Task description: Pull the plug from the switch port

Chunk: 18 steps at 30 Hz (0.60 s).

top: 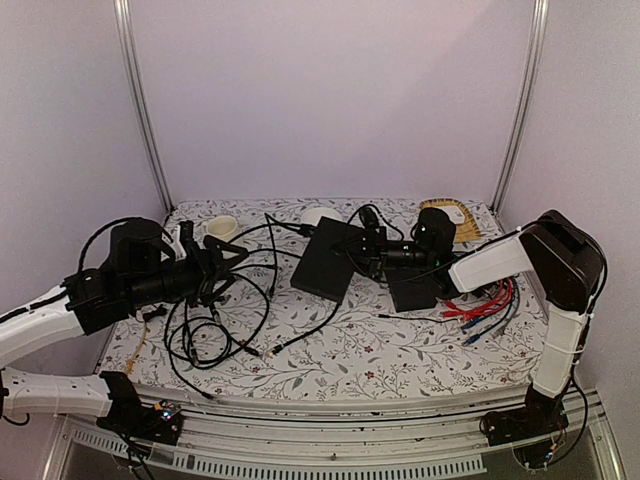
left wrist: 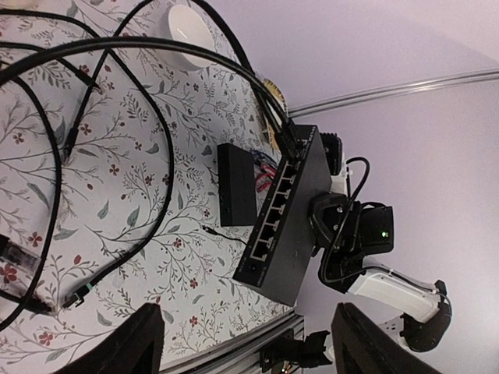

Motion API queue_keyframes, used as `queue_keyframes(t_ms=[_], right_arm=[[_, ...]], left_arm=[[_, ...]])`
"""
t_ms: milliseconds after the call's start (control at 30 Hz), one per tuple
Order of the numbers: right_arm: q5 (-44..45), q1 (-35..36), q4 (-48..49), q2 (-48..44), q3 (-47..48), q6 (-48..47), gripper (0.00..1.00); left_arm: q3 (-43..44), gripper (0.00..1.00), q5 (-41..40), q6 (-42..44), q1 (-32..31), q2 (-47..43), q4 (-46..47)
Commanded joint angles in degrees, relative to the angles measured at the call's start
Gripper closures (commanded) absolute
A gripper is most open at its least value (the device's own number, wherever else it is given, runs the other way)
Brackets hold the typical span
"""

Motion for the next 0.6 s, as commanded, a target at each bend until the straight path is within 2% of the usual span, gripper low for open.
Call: queue_keyframes(t_ms=[0,133,333,567], right_arm=[[0.00,-0.48,4.64,-0.52,1.55,-0.49,0.98],[0.31,-0.47,4.94,-1.23,0.55,-0.45,0.98],[-0.10,-0.48,5.63,-1.46,-0.29,0.47,0.98],[-1.30,-0.48,6.52,-1.57,-0.88,2.22,0.98]], left_arm=[[-3.09,0.24,2.82,4.39,-0.43,2.08,11.03],[-6.45,0.24,5.03,7.16,-0.24,4.76,22.07],[-6.45,0.25,6.92,11.09,-0.22,12.18,30.25],[-8.47,0.25,5.39,11.79,-0.26,17.34,39.54]])
